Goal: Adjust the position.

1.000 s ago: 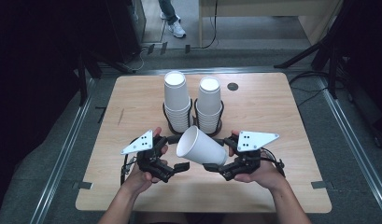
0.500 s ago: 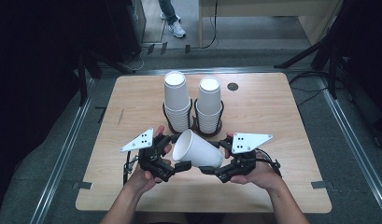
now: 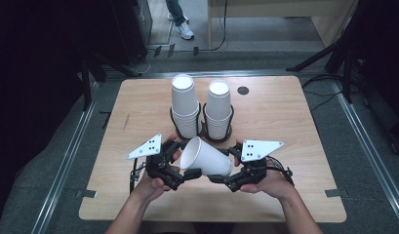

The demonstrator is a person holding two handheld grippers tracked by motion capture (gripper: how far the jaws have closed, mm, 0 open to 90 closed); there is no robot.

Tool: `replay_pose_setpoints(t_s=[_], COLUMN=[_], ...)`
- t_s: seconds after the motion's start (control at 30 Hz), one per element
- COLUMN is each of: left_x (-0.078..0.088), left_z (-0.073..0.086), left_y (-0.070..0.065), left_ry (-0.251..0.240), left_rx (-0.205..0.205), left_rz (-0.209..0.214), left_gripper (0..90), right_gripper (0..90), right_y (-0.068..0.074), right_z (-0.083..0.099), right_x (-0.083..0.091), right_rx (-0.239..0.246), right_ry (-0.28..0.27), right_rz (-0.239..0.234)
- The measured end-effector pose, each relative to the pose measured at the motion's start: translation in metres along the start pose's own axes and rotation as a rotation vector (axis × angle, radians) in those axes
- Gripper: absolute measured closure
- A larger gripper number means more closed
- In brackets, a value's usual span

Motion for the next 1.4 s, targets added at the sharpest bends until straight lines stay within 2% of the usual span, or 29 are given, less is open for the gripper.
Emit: replay_pose_setpoints(t_s=[0.3,0.73,0.83,0.93,1.0,1.17,1.23,1.4], left_x=[0.002,0.003,0.003,0.004,0.005,0.009,0.01,0.009], left_z=[-0.002,0.0,-0.001,-0.001,-0.001,-0.001,-0.001,0.002], left_y=[0.0,-0.001,-0.002,-0.002,-0.001,0.003,0.004,0.005], left_ry=[-0.018,-0.012,-0.018,-0.019,-0.017,-0.019,-0.016,0.033], left_rx=[0.014,-0.008,-0.002,-0.001,-0.005,-0.002,-0.006,-0.048], left_rz=[0.015,0.02,0.027,0.034,0.032,0.021,0.018,-0.008], left_gripper=[7.0,10.1,10.2,10.1,10.1,10.1,10.1,10.1], right_gripper=[23.8,23.6,23.0,22.2,16.4,6.7,6.2,5.7], right_y=[0.002,0.002,0.003,0.004,0.004,0.001,0.0,-0.002], right_z=[0.0,0.002,0.002,0.0,0.0,-0.002,-0.004,-0.003], right_x=[0.0,-0.001,-0.001,-0.001,-0.001,0.003,0.006,0.01], right_rx=[0.009,0.002,0.001,-0.004,-0.008,-0.023,-0.019,-0.009], right_ry=[0.003,0.029,0.036,0.039,0.047,0.062,0.06,0.094], right_rz=[-0.011,-0.028,-0.031,-0.039,-0.04,-0.019,-0.006,0.03])
Point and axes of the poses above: each handheld gripper's, and its own axes: x roughly backward along the jaws, z roughly out of its underside, y roughly to its left, the point moved 8 cm from there along -x, roughly forward along the jaws, and after that the axes turned 7 degrees about -z, right-handed, at the moved point
